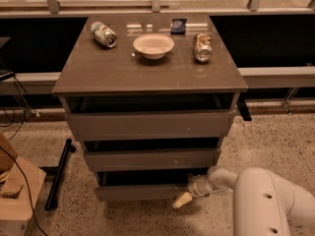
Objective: Open bottom drawer
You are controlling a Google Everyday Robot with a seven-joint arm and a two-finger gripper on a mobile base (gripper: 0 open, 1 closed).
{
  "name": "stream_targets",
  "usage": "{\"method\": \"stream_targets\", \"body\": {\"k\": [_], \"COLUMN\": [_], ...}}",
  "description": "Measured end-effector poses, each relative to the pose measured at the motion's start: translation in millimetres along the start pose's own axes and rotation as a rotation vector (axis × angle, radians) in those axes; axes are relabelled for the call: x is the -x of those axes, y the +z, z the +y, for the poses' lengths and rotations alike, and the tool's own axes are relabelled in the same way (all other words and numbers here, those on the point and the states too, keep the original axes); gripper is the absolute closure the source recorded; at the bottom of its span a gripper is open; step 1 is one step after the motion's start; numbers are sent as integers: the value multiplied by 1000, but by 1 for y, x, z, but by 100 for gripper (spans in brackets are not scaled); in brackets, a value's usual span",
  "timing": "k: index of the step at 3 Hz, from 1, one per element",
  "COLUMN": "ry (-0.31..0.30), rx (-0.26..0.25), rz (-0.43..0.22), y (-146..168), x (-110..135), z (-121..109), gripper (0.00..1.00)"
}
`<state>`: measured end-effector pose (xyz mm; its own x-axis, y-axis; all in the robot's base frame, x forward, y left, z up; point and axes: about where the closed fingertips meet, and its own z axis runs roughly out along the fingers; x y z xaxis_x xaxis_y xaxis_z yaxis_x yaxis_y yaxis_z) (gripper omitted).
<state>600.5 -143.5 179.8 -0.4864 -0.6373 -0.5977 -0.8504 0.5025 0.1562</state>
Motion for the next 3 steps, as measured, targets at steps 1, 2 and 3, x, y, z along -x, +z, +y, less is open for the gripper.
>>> {"method": "stream_targets", "body": {"k": [1,2,3], "ry": [-10,-12,9], "rx": [43,62,66], "rz": [82,126,154], "y": [-9,-22,-32], "x": [-24,-39,-52], "z": [22,41,65], "gripper": [19,42,38]}}
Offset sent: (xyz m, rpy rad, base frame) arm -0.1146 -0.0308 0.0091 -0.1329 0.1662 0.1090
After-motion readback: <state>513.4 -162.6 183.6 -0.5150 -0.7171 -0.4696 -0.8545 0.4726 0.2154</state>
